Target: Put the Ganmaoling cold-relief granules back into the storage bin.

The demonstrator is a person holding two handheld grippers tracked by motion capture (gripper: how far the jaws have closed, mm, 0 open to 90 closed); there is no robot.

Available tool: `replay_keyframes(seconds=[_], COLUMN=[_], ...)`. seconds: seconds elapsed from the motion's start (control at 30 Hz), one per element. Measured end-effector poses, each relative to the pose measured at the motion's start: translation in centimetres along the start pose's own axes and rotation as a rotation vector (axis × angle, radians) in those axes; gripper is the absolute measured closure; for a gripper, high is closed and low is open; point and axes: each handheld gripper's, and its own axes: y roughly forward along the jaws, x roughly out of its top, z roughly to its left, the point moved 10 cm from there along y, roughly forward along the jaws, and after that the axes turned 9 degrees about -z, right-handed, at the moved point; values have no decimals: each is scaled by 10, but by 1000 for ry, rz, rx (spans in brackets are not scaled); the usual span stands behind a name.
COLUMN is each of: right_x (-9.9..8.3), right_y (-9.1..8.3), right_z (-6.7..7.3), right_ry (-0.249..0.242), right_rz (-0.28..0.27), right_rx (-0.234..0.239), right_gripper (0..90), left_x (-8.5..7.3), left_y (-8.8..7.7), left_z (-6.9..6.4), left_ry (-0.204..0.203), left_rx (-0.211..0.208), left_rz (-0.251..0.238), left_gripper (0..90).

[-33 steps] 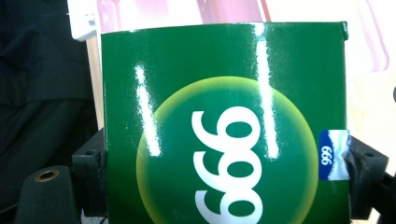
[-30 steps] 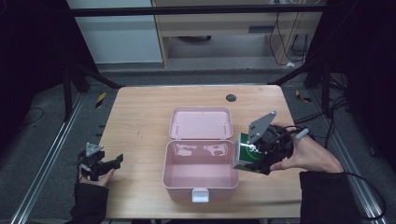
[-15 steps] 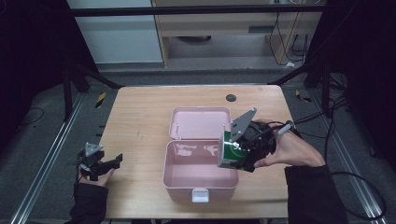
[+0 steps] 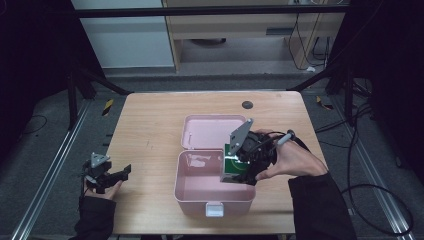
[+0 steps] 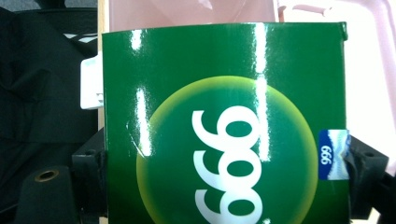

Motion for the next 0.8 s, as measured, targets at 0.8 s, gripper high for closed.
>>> replay_keyframes(seconds=[0.8], right_x=[-10], right_y=[33], right_z=[3], right_ry=[-20], right_rz=[86], right_rx=[30], right_gripper=[158], left_x=[1], left_y=[-1], left_z=[1], left_ry=[-2], left_rx=[4], left_rz=[-5], left_gripper=[227])
